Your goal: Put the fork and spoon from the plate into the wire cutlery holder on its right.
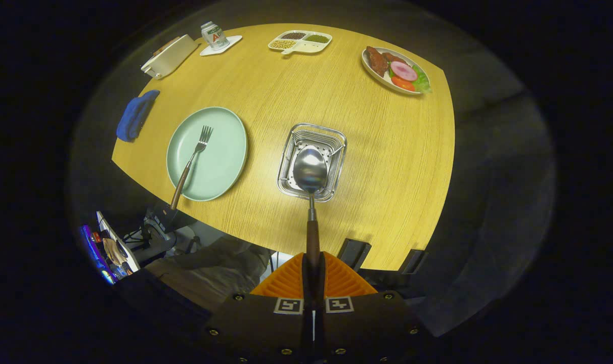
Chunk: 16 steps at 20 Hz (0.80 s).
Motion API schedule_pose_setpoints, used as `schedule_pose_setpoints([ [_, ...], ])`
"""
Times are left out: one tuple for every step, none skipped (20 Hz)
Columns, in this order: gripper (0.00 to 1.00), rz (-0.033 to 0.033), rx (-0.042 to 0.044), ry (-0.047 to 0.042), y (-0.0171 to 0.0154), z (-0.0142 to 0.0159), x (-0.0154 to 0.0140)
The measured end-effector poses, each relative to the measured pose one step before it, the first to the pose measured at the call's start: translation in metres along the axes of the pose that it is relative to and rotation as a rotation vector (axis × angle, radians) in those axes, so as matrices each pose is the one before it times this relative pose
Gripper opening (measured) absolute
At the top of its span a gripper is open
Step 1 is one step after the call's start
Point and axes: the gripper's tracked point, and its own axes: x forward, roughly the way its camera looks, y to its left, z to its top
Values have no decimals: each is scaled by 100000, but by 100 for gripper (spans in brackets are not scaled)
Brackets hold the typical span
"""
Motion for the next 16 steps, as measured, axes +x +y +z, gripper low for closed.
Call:
schedule_pose_setpoints([
  [2, 1264, -125, 2383, 77, 267, 336],
  [2, 870, -154, 2316, 41, 335, 200],
  [2, 619, -534, 1933, -8, 331, 356],
  [2, 288, -101, 1607, 34, 443, 163],
  [2, -19, -413, 1617, -80, 303, 286],
  [2, -94, -345, 1551, 14, 335, 190],
  [2, 213, -336, 1720, 65, 223, 241],
  [2, 533, 38, 1345, -14, 286, 140],
  [2, 539, 112, 588, 65, 252, 125],
  [2, 149, 163, 432, -43, 295, 215],
  [3, 82, 327, 385, -132, 195, 37],
  [3, -109, 430, 386, -166, 191, 95],
  [3, -218, 498, 286, -186, 96, 43],
  [3, 259, 726, 72, -95, 230, -48],
  [8, 597, 1020, -534, 38, 141, -34],
  [8, 1247, 1467, -1317, -4, 393, -286],
])
